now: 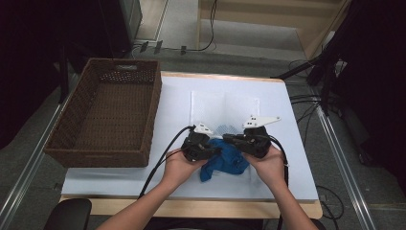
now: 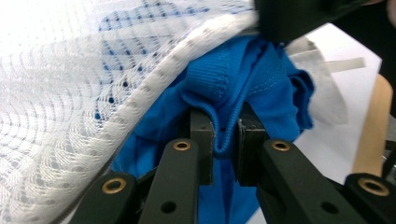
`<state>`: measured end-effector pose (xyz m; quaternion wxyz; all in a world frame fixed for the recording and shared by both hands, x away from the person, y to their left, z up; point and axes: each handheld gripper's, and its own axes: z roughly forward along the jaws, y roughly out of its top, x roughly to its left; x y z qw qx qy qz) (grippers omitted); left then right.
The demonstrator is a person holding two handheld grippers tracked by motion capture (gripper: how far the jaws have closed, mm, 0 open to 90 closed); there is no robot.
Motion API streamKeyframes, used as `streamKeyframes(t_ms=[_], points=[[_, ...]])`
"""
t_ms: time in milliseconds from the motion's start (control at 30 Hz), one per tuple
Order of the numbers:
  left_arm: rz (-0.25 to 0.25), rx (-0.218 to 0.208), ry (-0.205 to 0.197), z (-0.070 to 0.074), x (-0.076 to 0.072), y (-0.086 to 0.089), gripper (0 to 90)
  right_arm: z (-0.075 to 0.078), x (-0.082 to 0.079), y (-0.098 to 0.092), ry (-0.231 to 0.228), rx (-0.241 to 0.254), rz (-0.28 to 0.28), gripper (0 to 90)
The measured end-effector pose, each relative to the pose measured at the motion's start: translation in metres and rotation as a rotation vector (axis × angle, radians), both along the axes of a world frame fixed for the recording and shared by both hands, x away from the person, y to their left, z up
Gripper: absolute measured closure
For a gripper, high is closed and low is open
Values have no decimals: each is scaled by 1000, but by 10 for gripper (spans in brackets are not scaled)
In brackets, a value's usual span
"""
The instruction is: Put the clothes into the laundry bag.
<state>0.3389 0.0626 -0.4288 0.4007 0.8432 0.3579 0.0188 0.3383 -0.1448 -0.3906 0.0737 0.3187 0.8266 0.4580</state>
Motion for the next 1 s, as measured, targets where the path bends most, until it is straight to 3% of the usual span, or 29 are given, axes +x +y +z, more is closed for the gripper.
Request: streamKeyframes(t_ms=[133,367,467,633,833,1000], points=[[28,2,-1,-1,5,0,818,0,0,0,-4,2,4,900],[60,3,-38,1,11,1,815,1,-1,-2,-3,9,-1,900],[64,26,-20,-4,15,1,811,0,0,-2,0,8,-3,900],[74,23,5,-12,22,1,802,-1,0,-2,6,1,1,900],[49,34,11,-9,20,3,778,-3,2,-3,9,-1,-2,900],[29,5,22,-6,18,7,695,-3,2,-3,12,-3,-3,900]])
